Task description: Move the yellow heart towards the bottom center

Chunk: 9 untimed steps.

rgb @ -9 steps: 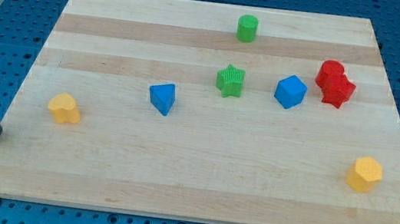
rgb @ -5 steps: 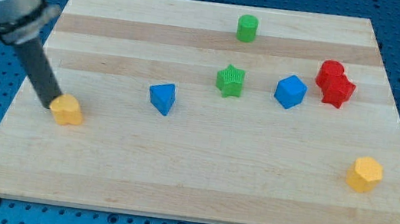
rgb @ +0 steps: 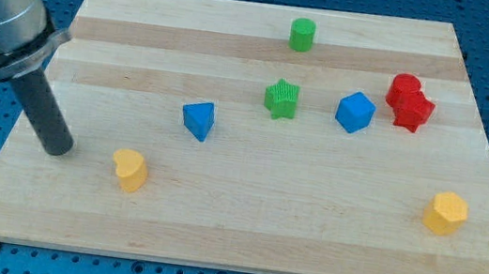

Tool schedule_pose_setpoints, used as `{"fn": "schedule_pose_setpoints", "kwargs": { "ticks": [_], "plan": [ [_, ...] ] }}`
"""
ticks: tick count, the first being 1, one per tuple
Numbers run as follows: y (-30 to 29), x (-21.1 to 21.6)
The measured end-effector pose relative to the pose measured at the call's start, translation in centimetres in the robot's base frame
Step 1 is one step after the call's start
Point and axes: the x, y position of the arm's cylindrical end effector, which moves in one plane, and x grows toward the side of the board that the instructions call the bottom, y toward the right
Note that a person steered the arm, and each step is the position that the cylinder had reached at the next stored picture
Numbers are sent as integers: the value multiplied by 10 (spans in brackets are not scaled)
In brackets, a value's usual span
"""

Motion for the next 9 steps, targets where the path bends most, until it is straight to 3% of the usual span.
{"fn": "schedule_pose_setpoints", "kwargs": {
  "ticks": [3,6,9],
  "plan": [
    [137,9],
    [62,38],
    [156,26]
  ]
}}
